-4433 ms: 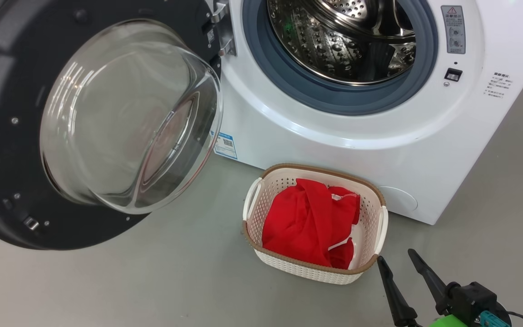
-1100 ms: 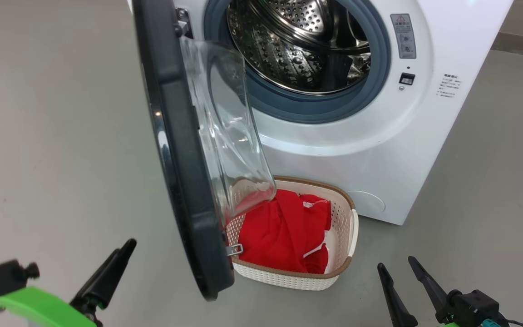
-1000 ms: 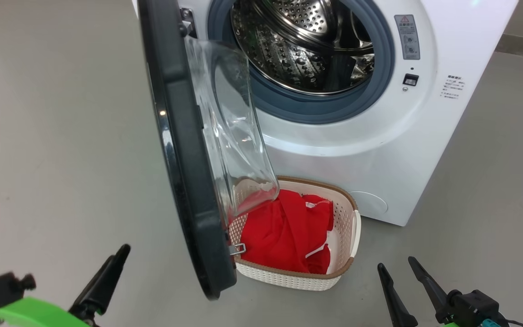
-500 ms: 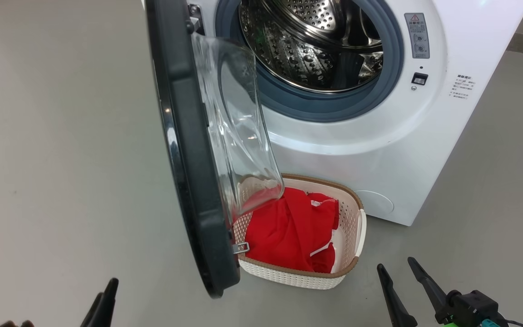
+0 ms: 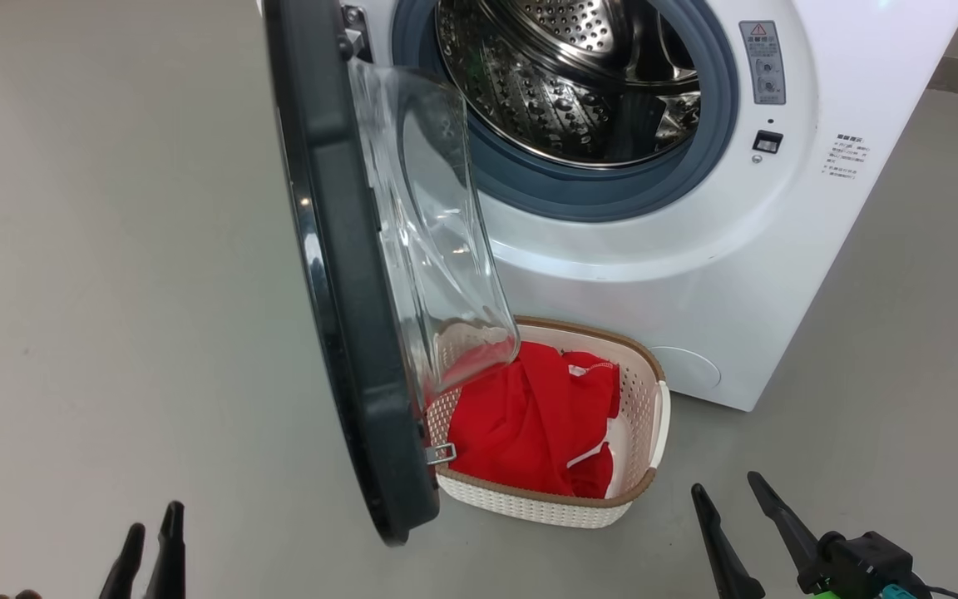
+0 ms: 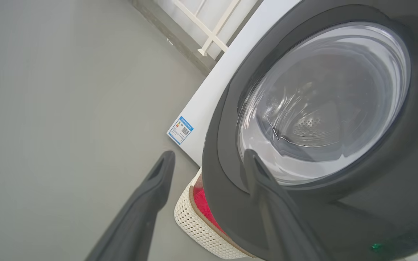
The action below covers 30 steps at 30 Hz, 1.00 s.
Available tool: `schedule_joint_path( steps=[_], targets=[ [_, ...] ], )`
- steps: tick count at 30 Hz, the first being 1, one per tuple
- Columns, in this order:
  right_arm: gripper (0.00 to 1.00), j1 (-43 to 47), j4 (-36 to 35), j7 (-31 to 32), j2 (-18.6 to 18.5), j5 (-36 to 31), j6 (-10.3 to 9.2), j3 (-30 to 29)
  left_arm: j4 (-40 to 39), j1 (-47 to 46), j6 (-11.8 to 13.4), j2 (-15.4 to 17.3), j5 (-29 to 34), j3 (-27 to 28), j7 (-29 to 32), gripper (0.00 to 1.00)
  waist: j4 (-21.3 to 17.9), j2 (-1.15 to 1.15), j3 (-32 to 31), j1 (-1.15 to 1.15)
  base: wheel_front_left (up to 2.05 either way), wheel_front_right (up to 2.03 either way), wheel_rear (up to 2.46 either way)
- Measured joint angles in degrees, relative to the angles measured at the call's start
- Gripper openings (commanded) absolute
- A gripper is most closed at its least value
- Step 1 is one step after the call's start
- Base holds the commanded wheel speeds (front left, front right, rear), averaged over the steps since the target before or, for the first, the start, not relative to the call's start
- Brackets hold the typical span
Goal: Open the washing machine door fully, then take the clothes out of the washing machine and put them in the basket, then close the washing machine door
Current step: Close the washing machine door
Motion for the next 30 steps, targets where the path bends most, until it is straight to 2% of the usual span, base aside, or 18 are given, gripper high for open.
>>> schedule_joint_path(
  steps=[11,17,21,30],
  targets=[
    [1.00,0.0,0.0,0.0,0.0,0.0,0.00,0.0,-3.9,2.2,0.0,-5.0,32.2,6.7,0.0,1.00,-0.3,0.00,0.2,0.00,0.00,0.00,0.00],
    [1.00,-0.3,0.1,0.0,0.0,0.0,0.00,-0.1,-6.1,3.0,0.0,-8.6,46.4,11.9,0.0,1.00,-0.6,0.00,0.4,0.00,0.00,0.00,0.00],
    [1.00,-0.7,0.1,0.0,0.0,0.0,0.00,-0.1,-8.4,3.2,0.0,-10.4,51.8,13.6,0.0,1.00,-0.7,0.00,0.2,0.00,0.00,0.00,0.00],
    [1.00,-0.7,0.2,0.0,0.0,0.0,0.00,-0.1,-8.9,5.1,0.0,-12.1,53.6,15.2,0.0,1.00,-1.0,0.00,-0.2,0.00,0.00,0.00,0.00]
  ],
)
